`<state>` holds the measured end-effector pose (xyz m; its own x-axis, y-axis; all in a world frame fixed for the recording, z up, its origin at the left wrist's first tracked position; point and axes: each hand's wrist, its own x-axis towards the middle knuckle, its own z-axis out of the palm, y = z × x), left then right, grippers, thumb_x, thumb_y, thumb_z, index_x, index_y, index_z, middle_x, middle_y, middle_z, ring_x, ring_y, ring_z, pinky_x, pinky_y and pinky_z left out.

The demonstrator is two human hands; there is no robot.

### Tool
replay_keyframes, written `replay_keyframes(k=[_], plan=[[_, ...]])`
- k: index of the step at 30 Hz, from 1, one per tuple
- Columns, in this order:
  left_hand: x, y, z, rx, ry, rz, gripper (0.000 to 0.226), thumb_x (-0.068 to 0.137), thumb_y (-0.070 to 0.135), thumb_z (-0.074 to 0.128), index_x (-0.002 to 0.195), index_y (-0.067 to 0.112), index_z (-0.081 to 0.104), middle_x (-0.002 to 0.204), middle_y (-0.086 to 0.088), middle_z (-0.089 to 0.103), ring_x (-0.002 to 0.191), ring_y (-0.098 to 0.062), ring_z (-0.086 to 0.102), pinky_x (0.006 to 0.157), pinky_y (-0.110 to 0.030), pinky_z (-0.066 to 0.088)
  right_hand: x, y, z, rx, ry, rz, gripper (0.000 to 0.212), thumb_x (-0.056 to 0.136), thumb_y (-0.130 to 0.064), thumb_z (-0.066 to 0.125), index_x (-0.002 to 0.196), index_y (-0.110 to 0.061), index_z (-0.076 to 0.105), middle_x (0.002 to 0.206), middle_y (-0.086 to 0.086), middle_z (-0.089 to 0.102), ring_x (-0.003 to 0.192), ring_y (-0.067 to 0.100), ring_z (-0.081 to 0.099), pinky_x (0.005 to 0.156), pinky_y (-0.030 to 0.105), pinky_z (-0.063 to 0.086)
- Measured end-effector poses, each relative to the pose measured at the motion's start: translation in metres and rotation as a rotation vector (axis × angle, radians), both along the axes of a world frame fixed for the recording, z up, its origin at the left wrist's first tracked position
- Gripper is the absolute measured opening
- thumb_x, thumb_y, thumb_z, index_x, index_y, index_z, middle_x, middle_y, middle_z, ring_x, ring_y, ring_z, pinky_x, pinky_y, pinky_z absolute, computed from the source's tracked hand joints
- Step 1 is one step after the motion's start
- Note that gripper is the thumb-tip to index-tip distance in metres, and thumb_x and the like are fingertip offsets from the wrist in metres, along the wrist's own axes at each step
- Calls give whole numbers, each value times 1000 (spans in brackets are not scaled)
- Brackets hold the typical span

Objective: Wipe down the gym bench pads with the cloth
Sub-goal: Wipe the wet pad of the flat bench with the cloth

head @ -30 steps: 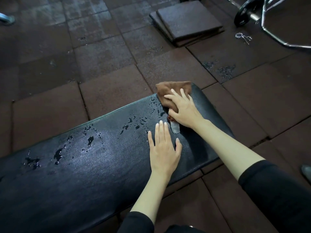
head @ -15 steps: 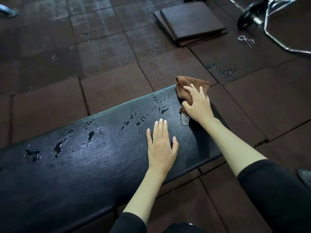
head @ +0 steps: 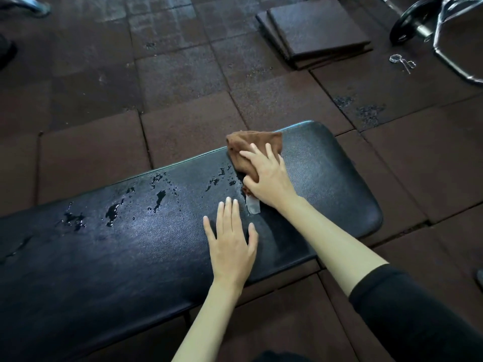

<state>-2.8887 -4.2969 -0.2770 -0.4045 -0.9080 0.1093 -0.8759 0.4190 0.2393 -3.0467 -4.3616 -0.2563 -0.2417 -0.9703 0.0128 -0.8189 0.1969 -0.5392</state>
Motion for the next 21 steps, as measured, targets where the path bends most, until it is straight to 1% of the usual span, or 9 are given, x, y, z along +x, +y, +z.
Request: replay_keyframes(k=[3, 5, 7, 9, 12, 15, 18, 21], plan=[[1, 0, -1, 8, 18, 13, 59, 91, 36, 35, 141, 6, 38, 148, -10, 37, 139, -21, 31, 114, -49, 10, -10, 13, -2, 1, 5, 112, 61, 79, -26, 59, 138, -32, 42, 154, -6, 28, 146, 27, 12, 116, 47, 10], [1, 0, 0, 8, 29, 22, 59, 91, 36, 35, 141, 6, 38, 148, -10, 37, 139, -21, 31, 114, -48, 11, -26, 22, -2, 6, 14, 124, 61, 78, -27, 59, 136, -37, 42, 154, -11, 28, 146, 23, 13, 116, 45, 10], [1, -1, 0, 12, 41, 41, 59, 91, 36, 35, 141, 6, 39, 148, -10, 38, 139, -22, 31, 115, -49, 12, -44, 27, -2, 27, 13, 68, 62, 78, -27, 60, 136, -39, 41, 154, -13, 27, 146, 22, 13, 116, 45, 10], [1, 0, 1, 25, 57, 56, 58, 91, 36, 34, 141, 6, 38, 148, -9, 38, 139, -22, 31, 114, -49, 13, -59, 30, -1, 26, 4, -36, 62, 79, -26, 60, 136, -38, 41, 155, -10, 27, 146, 24, 13, 117, 48, 12], [4, 0, 5, 51, 105, 75, 59, 92, 36, 34, 143, 7, 35, 149, -8, 36, 140, -21, 28, 114, -49, 10, -67, 29, 0, 2, -13, -174, 59, 80, -25, 59, 136, -35, 42, 154, -6, 29, 145, 28, 14, 117, 47, 13], [21, -1, 8, 48, 98, 104, 59, 92, 36, 35, 143, 7, 35, 150, -8, 35, 141, -20, 27, 114, -50, 10, -51, 24, 1, -11, -16, -247, 57, 80, -25, 57, 135, -35, 43, 154, -4, 30, 145, 29, 13, 117, 48, 11], [45, -2, 10, 40, 79, 135, 59, 92, 37, 34, 144, 8, 34, 151, -8, 34, 141, -19, 26, 115, -51, 9, -29, 18, 2, -14, -40, -320, 55, 82, -24, 56, 135, -31, 44, 155, -2, 28, 146, 30, 9, 117, 49, 7], [64, -5, 11, 34, 50, 159, 60, 92, 39, 33, 143, 8, 35, 151, -8, 34, 141, -19, 26, 115, -52, 10, 0, 11, 3, -20, -51, -320, 54, 83, -24, 55, 135, -29, 44, 156, 0, 25, 146, 29, 6, 117, 50, 3]])
